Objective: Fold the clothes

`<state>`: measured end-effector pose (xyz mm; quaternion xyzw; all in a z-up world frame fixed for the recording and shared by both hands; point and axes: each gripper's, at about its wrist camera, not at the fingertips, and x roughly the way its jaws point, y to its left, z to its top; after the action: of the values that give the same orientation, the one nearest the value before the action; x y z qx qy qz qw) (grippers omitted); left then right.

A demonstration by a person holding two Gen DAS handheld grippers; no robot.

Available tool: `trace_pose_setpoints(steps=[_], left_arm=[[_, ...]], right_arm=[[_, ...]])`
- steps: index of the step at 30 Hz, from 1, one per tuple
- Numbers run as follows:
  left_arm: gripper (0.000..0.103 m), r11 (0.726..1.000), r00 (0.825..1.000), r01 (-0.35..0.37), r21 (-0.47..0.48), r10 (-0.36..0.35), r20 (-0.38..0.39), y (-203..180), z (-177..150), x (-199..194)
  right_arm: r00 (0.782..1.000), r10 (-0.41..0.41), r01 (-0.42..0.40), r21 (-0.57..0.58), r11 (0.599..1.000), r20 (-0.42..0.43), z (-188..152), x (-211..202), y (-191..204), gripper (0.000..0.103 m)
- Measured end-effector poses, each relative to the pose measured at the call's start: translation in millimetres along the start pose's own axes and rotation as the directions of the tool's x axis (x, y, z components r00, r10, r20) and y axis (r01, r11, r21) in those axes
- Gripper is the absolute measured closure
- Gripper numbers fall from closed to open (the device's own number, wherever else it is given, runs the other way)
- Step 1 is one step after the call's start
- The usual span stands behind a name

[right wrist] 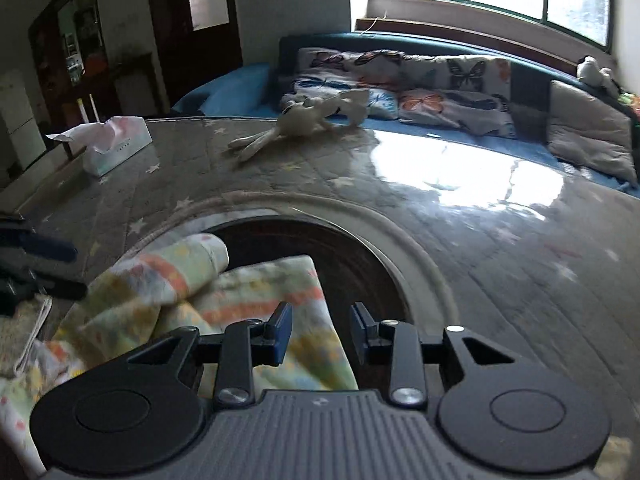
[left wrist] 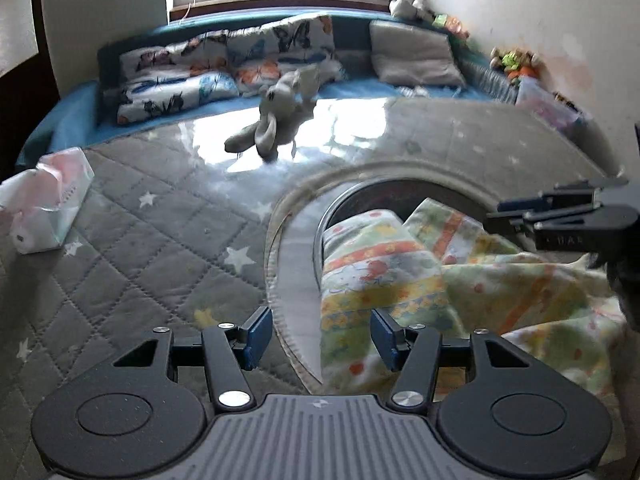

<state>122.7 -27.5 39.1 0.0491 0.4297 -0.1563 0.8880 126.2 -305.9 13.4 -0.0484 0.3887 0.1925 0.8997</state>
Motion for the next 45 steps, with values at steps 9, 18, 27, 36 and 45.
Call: trace_pose_setpoints(steps=[9,18,27,36,45], left_arm=[[0.080,0.997,0.997,0.066,0.036,-0.065,-0.038,-3.5,4.0,20.4],[0.098,0.998,0.999,0.021,0.052,-0.023,0.045,-1.7,8.1,10.1],[0.094,0.993,0.993,-0.115,-0.008,0.115,-0.003,31.0,22.9,34.8],[0.092,0.994,0.994,-0.110,0.006,0.110,-0.005,32.6,44.1,51.3],[0.093,0.979,0.981,-0.193,0.069,0.191,0.037,29.7,68.0,84.3]], right_arm=[[0.997,0.055,-0.054,0.009,0.998,-0.050,9.2,39.2,0.5,0.079],[0.997,-0.064,0.065,-0.037,0.997,0.041,15.9,20.3,-4.7,0.099],[0.967,-0.256,0.254,0.111,0.961,0.004,16.9,27.4,-69.1,0.096],[0.978,-0.209,0.207,0.116,0.971,-0.001,17.2,32.3,-76.4,0.086],[0.977,-0.214,0.211,0.092,0.973,0.026,35.5,55.9,-72.5,0.083]])
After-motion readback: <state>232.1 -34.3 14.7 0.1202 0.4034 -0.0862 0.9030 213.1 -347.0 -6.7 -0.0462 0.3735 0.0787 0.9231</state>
